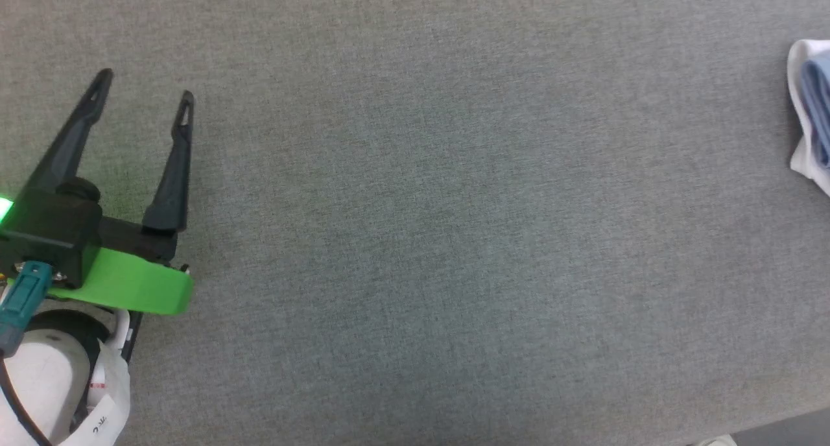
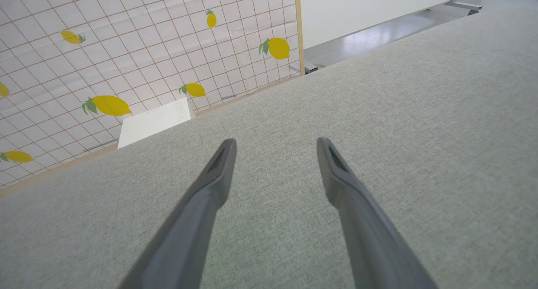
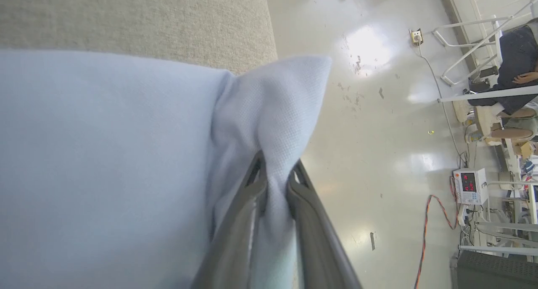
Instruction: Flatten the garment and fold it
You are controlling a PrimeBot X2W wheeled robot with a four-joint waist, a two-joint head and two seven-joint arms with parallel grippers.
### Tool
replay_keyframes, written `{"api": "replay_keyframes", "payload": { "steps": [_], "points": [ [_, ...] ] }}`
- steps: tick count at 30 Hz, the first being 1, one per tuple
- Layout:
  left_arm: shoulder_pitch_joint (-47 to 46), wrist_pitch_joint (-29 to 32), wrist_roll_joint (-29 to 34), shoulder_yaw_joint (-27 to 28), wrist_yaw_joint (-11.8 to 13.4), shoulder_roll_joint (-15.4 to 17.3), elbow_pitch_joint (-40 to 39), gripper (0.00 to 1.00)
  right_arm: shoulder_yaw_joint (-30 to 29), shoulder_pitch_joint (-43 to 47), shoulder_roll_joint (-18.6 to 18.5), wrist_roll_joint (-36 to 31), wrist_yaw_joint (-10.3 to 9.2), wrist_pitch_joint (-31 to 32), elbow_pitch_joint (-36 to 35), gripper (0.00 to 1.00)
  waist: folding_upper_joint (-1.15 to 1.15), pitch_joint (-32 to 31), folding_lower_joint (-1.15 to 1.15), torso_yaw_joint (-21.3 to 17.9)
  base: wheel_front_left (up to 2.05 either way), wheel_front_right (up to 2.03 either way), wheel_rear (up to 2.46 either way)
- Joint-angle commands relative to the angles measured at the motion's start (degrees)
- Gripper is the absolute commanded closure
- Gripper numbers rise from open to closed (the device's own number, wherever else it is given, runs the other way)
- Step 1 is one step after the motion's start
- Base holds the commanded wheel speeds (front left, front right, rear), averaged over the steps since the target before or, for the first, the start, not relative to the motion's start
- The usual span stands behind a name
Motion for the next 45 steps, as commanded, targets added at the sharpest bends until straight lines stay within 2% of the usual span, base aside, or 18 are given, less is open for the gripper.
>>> {"api": "replay_keyframes", "payload": {
  "steps": [1,8,18,23,26,31,38,45],
  "points": [
    [-0.86,0.13,0.19,0.25,0.36,0.57,-0.32,0.0,-0.37,-1.57,0.52,-0.83,-0.12,-0.62,1.11,0.01,0.0,0.35,-0.01,0.19,0.0,0.0,0.0],
    [-0.56,-1.26,0.17,0.46,1.69,-0.63,0.74,0.0,-0.41,-4.05,0.77,-3.34,-0.12,-3.33,5.67,0.0,0.0,-1.16,-0.01,0.76,0.0,0.0,0.0],
    [1.96,-6.11,-0.27,-1.19,2.77,-3.83,6.09,0.0,-0.33,-3.51,-0.56,-3.87,-0.12,-5.88,9.31,0.0,0.0,-8.1,-0.01,2.46,0.0,0.0,0.0],
    [3.47,-8.15,-2.07,-1.42,3.53,-6.25,8.7,0.0,0.05,-1.51,1.52,-1.73,-0.12,-9.91,8.21,0.0,0.0,-12.29,-0.01,3.57,0.0,0.0,0.0],
    [4.8,-9.6,-3.87,-0.96,4.43,-8.23,10.28,0.0,0.91,0.39,5.18,1.25,-0.12,-13.58,5.41,0.0,0.0,-15.34,-0.01,4.19,0.0,0.0,0.0],
    [7.64,-11.66,-6.18,-0.28,5.0,-9.9,11.24,0.0,2.08,4.93,10.89,5.07,-0.12,-16.23,-2.0,0.0,0.0,-19.64,-0.01,5.02,0.0,0.0,0.0],
    [10.6,-12.86,-7.7,-0.02,5.63,-10.92,12.43,0.0,3.13,14.12,17.74,7.36,-0.12,-14.34,-17.08,0.0,0.0,-24.03,-0.01,6.78,0.0,0.0,0.0],
    [11.34,-13.43,-7.45,-2.18,5.19,-12.04,14.14,0.0,1.79,24.14,25.52,6.04,-0.12,-11.98,-31.6,0.0,0.0,-28.26,-0.01,9.81,0.0,0.0,0.0]
  ]
}}
